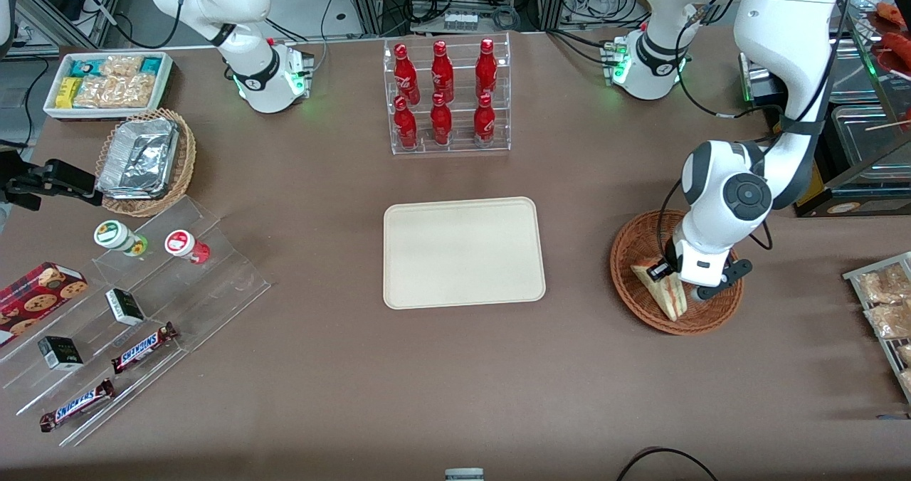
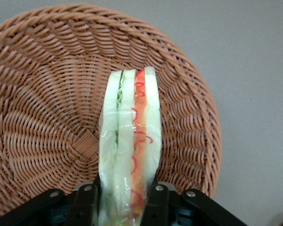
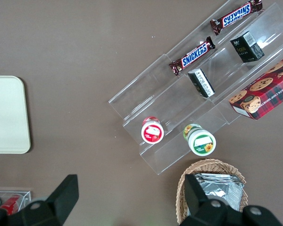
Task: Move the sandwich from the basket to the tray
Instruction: 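Close the left gripper on the sandwich and lift it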
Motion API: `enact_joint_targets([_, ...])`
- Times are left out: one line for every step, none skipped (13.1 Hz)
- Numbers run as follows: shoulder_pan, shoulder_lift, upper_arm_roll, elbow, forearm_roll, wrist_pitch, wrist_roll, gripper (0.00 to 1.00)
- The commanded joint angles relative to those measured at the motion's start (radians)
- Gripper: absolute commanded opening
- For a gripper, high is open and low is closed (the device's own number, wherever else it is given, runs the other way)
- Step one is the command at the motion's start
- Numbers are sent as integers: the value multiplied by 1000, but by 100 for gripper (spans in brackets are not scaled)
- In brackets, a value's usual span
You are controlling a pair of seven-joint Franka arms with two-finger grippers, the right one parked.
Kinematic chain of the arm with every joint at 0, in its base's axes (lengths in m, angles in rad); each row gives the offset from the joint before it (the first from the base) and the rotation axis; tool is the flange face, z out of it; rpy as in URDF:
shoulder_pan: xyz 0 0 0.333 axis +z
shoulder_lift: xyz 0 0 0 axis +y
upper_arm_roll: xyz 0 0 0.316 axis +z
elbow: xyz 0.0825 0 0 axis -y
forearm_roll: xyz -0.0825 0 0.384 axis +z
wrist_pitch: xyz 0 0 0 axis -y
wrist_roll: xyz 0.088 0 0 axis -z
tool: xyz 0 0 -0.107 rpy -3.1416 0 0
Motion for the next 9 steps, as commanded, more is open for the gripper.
enact_joint_targets([-7, -23, 0, 117, 56, -199, 12, 0])
enact_joint_targets([-13, -28, -2, 190, 61, -319, 20, 0])
enact_joint_targets([-36, -26, -2, 270, 61, -423, 20, 0])
enact_joint_targets([-60, -23, -2, 336, 61, -496, 20, 0])
enact_joint_targets([-88, -17, -2, 402, 56, -557, 20, 0])
enact_joint_targets([-111, -8, -8, 450, 47, -585, 14, 0])
enact_joint_targets([-135, 0, -26, 476, 29, -592, 6, 0])
enact_joint_targets([-160, 6, -37, 487, 4, -590, -3, 0])
enact_joint_targets([-200, 12, -40, 489, -6, -589, -3, 0])
